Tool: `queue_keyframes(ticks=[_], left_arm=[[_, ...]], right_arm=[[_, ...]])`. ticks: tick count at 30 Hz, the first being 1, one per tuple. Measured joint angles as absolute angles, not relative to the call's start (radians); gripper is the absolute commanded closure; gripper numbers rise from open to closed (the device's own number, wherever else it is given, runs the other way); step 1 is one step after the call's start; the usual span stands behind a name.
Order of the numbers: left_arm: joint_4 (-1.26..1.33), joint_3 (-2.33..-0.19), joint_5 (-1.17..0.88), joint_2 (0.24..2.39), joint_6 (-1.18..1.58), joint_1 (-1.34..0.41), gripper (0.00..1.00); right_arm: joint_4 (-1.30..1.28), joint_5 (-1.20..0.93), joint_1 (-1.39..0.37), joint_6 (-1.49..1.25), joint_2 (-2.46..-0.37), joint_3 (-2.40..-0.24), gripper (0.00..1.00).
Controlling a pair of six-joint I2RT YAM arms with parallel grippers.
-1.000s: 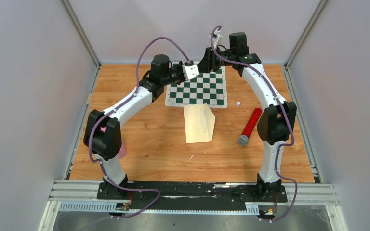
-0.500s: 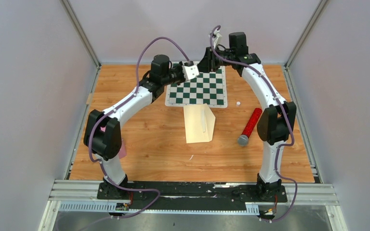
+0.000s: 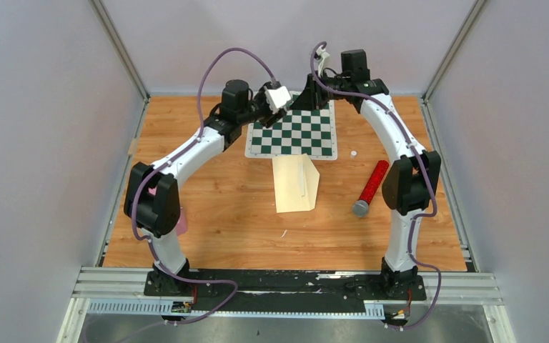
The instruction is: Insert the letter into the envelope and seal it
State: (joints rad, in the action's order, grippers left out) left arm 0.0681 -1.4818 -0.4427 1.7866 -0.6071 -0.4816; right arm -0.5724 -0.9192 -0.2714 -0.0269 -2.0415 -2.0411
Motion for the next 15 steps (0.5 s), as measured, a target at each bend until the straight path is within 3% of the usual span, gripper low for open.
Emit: queue_keyframes(ticks=[6,8,15], left_arm=[[0.065,-1.382,-0.479,1.74,-0.291,-0.363,0.35],[0.073,-1.343,-0.501,1.727,-0.17,-0.315,0.4],[0.191,-1.256,-0.662,1.771,0.216,-0.249,0.74]], right_arm=[[-0.746,-0.836,-0.27,0.206,-2.028,-2.033,1.0],[-0.826,-0.798,-0.272,0.291,-2.024,-2.036,1.0],[-1.125,-0.612,-0.329,0.52,-2.054,-2.179,1.0]])
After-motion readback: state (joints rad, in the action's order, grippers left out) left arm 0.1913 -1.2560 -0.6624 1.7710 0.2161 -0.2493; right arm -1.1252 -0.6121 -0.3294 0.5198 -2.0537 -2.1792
